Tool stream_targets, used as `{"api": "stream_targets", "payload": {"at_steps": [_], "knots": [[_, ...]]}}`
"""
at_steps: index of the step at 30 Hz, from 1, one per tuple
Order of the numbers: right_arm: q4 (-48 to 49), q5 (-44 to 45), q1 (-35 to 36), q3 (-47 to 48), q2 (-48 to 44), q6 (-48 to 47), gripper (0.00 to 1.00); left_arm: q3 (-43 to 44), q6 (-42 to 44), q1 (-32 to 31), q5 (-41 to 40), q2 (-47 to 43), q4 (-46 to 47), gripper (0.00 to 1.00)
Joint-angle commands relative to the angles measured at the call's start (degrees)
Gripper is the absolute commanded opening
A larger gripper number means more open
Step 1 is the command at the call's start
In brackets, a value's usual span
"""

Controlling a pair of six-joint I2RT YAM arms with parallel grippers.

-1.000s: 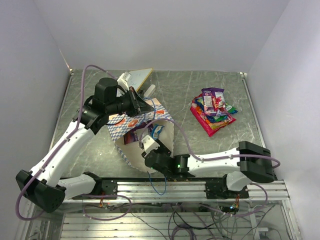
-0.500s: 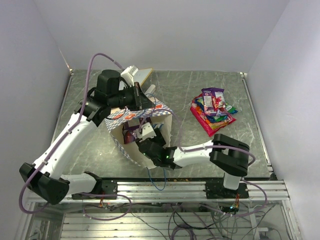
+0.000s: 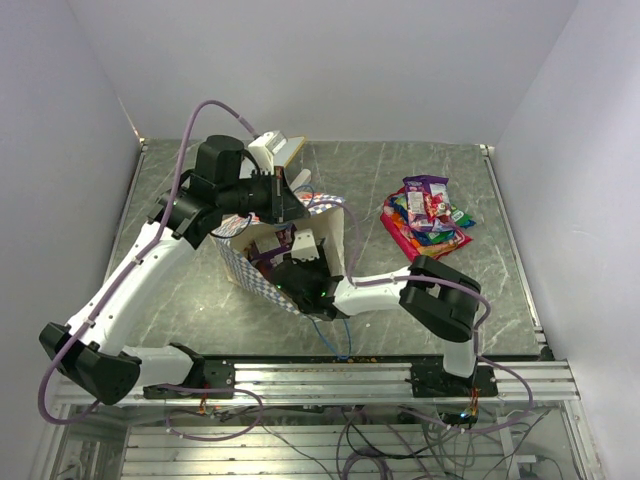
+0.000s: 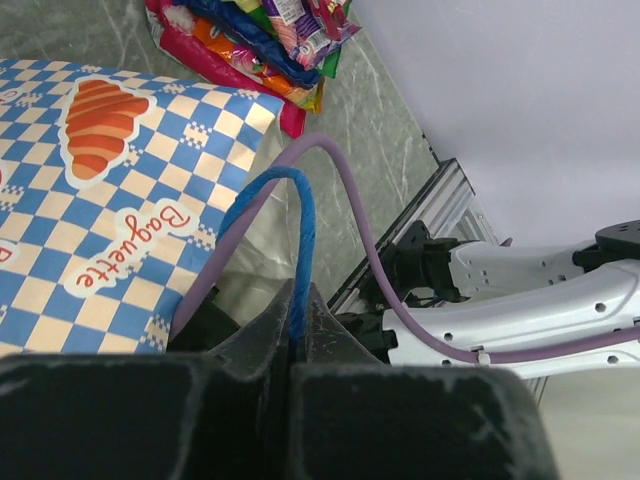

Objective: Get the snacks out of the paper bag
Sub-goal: Take out the snack from the paper bag.

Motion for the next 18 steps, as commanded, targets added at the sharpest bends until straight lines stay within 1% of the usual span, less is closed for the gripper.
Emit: {"api": "stream_targets", "payload": {"at_steps": [1, 3, 7, 10, 14, 18], "knots": [[-2.28, -0.86, -1.3, -0.66, 1.72, 2.18, 0.4, 1.86, 2.36, -0.37, 0.18, 0.26, -1.54, 0.07], [-1.39, -1.44, -1.37, -0.29, 1.96, 1.06, 0.31, 1.61, 2.52, -0.4, -0.93, 0.07, -2.14, 0.07], [-0.55, -2.2, -1.35, 0.5, 1.31, -1.34, 0.2, 1.67, 2.05, -0.41, -3.29, -0.1, -2.75, 0.07], [1.36, -3.97, -1.31, 0.14, -0.33, -4.95, 0.1, 1.78, 1.13, -0.37, -4.01, 0.33, -2.54, 0.07], [4.35, -7.86, -1.23, -2.04, -4.12, -7.17, 0.05, 1.17, -0.35, -0.41, -5.17, 0.61, -1.58, 0.07], [8.88, -14.87, -0.74, -6.11, -8.75, -9.48, 0.01, 0.44, -2.82, -0.41, -6.56, 0.36, 0.15, 0.07]]}}
